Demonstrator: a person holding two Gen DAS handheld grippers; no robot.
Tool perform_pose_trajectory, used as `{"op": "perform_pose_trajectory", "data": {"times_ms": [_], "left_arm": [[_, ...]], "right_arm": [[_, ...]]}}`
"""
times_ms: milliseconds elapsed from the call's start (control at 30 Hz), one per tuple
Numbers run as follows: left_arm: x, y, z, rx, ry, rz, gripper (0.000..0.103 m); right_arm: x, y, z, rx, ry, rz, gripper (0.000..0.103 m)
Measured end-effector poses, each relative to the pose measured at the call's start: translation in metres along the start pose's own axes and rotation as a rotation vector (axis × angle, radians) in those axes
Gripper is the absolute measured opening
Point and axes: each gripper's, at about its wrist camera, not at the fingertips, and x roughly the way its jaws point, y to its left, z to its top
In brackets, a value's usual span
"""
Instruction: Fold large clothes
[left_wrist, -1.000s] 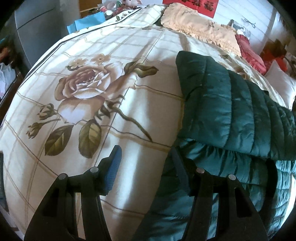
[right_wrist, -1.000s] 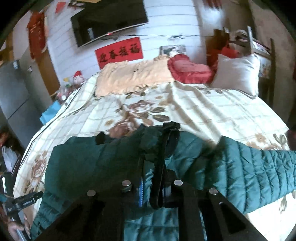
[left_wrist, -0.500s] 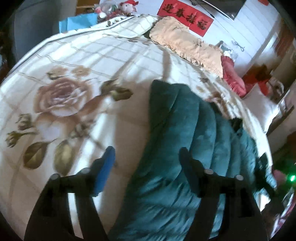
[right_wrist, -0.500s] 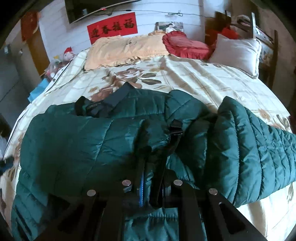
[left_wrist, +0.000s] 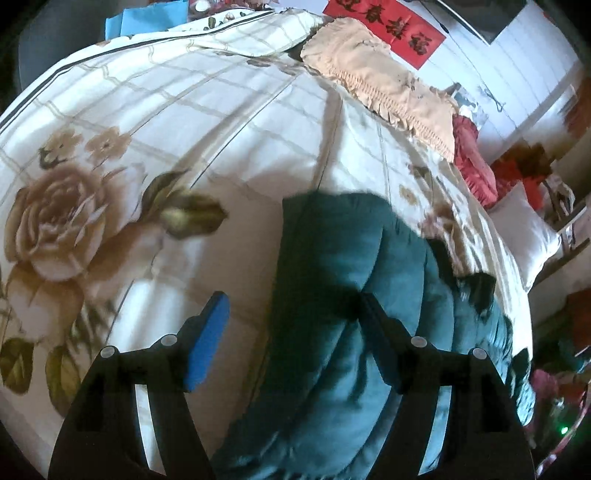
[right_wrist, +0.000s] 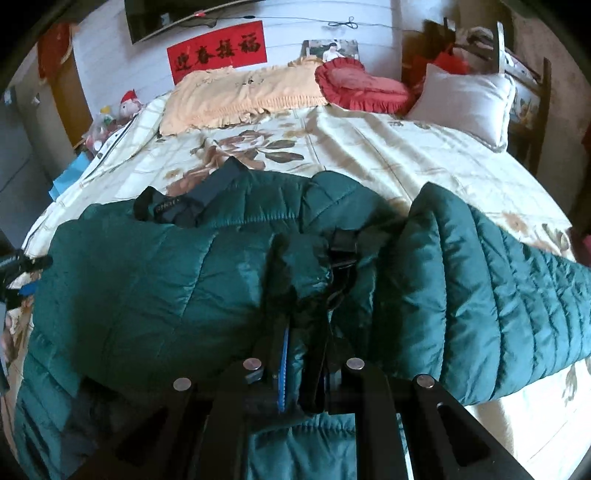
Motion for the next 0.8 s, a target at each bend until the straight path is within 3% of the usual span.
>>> {"op": "perform_pose_trajectory", "data": {"times_ms": [100, 167, 233, 333, 500, 667, 800], "left_arm": [[0.017, -0.002, 0.012, -0.003, 0.069, -0.033, 0.072], [0.023, -0.003, 0.017, -0.003, 0.075, -0.066, 0.072], [0.021, -0.004, 0.019, 0.009, 0.045, -0.099, 0.042], [0.017, -0.009, 0.018, 0.056, 0.029, -0.082, 0.024], [0.008, -0.008, 0.009, 0.107, -0.032, -0.038, 0.019], [0.014, -0.004, 0.003, 0.108, -0.05, -0.003, 0.019], [0.013, -0.004, 0.003, 0.115, -0.048, -0.002, 0.019]], "right_arm": [[0.003, -0.001, 0.0, -0.002, 0.007, 0.003, 0.012], [0.004, -0.002, -0.001, -0.002, 0.009, 0.007, 0.012], [0.005, -0.003, -0.001, 0.003, 0.012, 0.013, 0.012], [0.003, -0.005, 0.002, 0.017, 0.013, 0.032, 0.012], [-0.007, 0.0, 0.015, -0.005, -0.021, 0.022, 0.012], [0.021, 0.019, 0.015, -0.116, 0.001, -0.113, 0.012], [0.027, 0.018, 0.012, -0.116, 0.026, -0.128, 0.012]]}}
